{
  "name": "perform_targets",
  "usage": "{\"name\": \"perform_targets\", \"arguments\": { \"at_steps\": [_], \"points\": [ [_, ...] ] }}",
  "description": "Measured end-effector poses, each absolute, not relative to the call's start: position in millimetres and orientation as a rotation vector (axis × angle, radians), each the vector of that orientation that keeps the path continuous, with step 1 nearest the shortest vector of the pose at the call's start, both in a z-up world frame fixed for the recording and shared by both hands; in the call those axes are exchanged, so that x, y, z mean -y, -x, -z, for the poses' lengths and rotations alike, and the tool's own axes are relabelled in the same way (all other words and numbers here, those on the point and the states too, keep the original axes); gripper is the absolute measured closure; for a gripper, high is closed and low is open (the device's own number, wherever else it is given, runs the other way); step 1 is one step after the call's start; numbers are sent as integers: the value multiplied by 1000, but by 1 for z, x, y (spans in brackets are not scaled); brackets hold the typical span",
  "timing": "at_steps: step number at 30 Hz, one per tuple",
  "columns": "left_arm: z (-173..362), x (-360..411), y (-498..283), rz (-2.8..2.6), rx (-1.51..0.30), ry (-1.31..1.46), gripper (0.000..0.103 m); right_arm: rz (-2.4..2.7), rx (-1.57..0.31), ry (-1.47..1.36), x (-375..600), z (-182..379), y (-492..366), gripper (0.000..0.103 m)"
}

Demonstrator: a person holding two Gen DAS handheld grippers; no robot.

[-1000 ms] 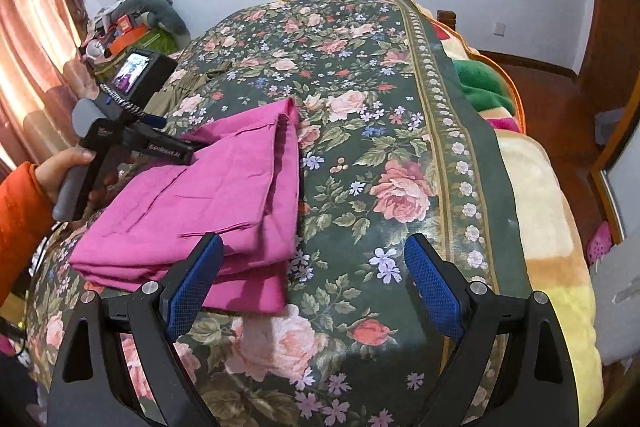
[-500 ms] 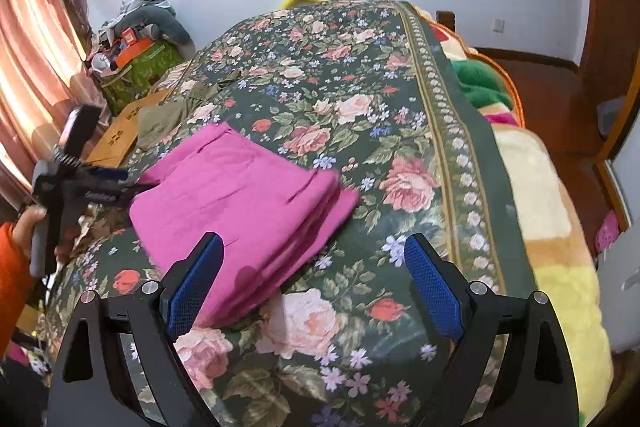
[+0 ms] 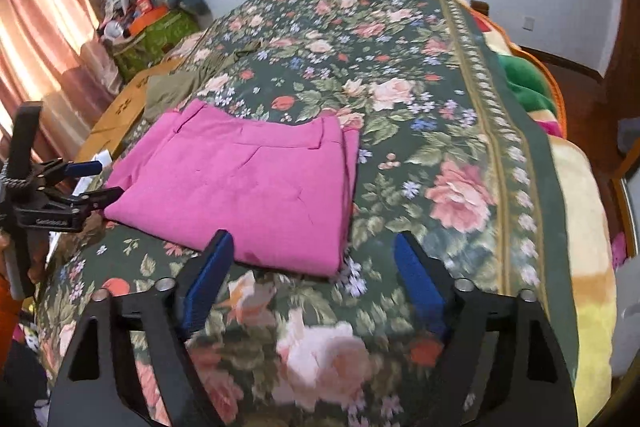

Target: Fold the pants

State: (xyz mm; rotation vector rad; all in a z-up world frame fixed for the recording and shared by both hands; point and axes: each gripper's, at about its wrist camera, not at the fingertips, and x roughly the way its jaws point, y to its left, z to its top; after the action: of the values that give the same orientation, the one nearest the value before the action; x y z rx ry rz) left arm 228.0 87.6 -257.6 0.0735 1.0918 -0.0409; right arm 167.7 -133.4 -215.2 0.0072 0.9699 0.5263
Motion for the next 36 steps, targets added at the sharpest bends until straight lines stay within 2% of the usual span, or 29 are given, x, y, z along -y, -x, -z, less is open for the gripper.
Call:
{"name": "perform_targets", "arguments": {
  "at_steps": [2, 5, 10, 16, 24, 29, 36],
  "points": [
    [257, -86, -225, 74, -1091, -61, 28, -522, -989, 3, 129, 222, -175, 43],
    [256, -83, -222, 83, -1081, -63, 34, -555, -1039, -19, 127, 232, -180, 55],
    [258, -88, -211, 60, -1061, -56, 35, -570, -1054, -28, 130, 234, -179, 73],
    [259, -102, -204, 46, -1061, 19, 35, -578, -1073, -24, 132, 236, -178, 73],
    [241, -96, -206, 26, -1028, -56, 35, -571, -1020, 26, 135, 216, -180, 73],
    [216, -90, -226, 25, -958, -84, 35, -559, -973, 24, 138, 203, -194, 66],
    [202, -74, -270, 103, -927, -64, 35, -570, -940, 37, 131, 195, -224, 65]
  ]
}}
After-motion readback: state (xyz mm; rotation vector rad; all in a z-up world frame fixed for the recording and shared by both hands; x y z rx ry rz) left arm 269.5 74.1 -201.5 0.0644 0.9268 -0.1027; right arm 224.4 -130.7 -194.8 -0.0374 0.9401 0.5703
